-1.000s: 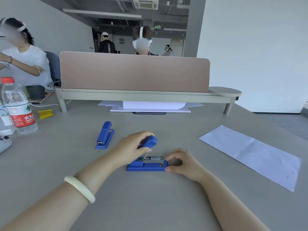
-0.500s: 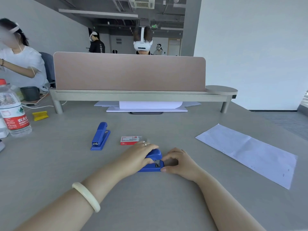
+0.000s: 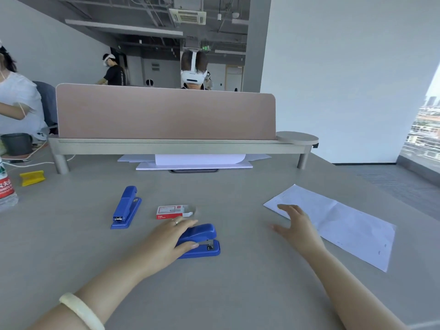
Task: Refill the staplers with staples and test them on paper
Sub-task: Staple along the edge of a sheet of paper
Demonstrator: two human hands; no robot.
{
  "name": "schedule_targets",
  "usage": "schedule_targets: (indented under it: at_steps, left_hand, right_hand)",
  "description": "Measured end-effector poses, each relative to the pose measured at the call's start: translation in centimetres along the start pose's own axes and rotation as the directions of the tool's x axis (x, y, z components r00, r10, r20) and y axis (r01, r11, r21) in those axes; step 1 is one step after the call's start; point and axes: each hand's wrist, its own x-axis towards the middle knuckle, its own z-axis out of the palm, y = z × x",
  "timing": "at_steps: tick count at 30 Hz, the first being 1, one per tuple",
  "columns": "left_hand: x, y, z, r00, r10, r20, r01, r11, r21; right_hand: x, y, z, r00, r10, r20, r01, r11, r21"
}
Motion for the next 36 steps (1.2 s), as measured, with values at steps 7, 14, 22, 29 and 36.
schedule_targets:
  at_steps: [7, 14, 22, 29, 36]
  left_hand:
    - [0.5, -0.7, 0.5, 0.999, -0.015, 0.038, 0.016, 1.000, -0.023]
    - [-0.1, -0.8, 0.8, 0.993, -0.086, 0.077, 0.091, 0.993, -0.072]
    - [-0.1, -1.0, 1.4, 0.992, -0.102, 0.072, 0.110, 0.987, -0.114]
    - [-0.1, -0.6, 1.4, 0.995, -0.092, 0.043, 0.098, 0.984, -0.148]
    - [-0.3, -0.2, 1.2, 0.995, -0.088, 0.039, 0.093, 0.983, -0.159]
  right_hand:
    - [3.1, 4.9, -3.1, 0.967, 0.161, 0.197, -0.069, 0.910, -0.408]
    - [2.8, 4.8, -2.3, 0.980, -0.040, 0.195, 0.158, 0.751, -0.641]
    - [-2.1, 4.5, -3.2, 0.949, -0.225, 0.221, 0.265, 0.949, -0.169]
    - [-7.8, 0.8, -5.2, 0.805, -0.230, 0.546, 0.216, 0.972, 0.090]
    - [-4.8, -2.9, -3.4, 0.891, -0.160, 0.425, 0.207, 0.976, -0.067]
